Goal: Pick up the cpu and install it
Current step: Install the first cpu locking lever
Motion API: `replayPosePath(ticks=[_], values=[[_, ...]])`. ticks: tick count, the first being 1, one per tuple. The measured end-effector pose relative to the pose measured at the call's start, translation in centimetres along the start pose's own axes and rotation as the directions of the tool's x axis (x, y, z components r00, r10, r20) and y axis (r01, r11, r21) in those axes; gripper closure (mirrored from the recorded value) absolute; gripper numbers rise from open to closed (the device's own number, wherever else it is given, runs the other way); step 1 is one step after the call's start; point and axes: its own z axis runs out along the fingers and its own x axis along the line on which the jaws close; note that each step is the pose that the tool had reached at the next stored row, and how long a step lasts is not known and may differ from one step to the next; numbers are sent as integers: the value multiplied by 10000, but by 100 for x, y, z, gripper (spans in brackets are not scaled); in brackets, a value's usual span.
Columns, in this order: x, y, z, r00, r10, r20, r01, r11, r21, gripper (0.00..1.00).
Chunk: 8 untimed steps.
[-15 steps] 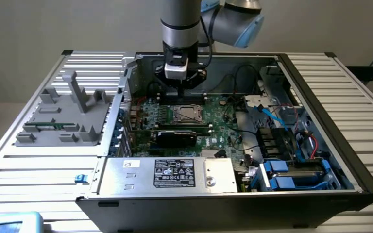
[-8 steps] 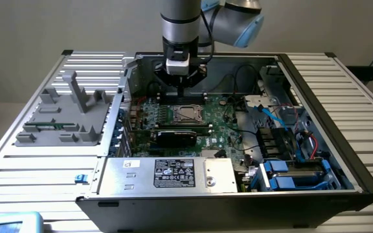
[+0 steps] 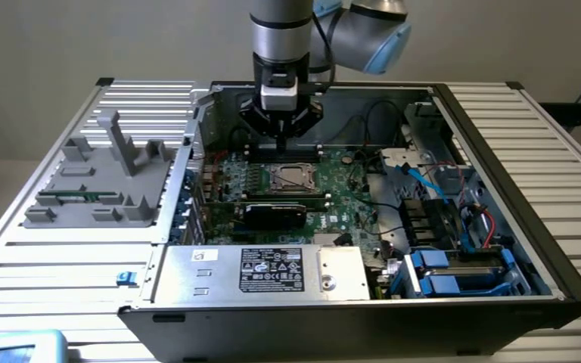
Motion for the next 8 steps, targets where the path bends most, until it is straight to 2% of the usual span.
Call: replayPosePath(ticks=[3,4,8], values=[[1,-2,-55,9999,-145,-4,145,9998,-139,89],[1,-3,-63,9999,-157,-4,157,9998,-157,89],[1,-2,-64,9999,-157,-5,157,9998,-157,89]])
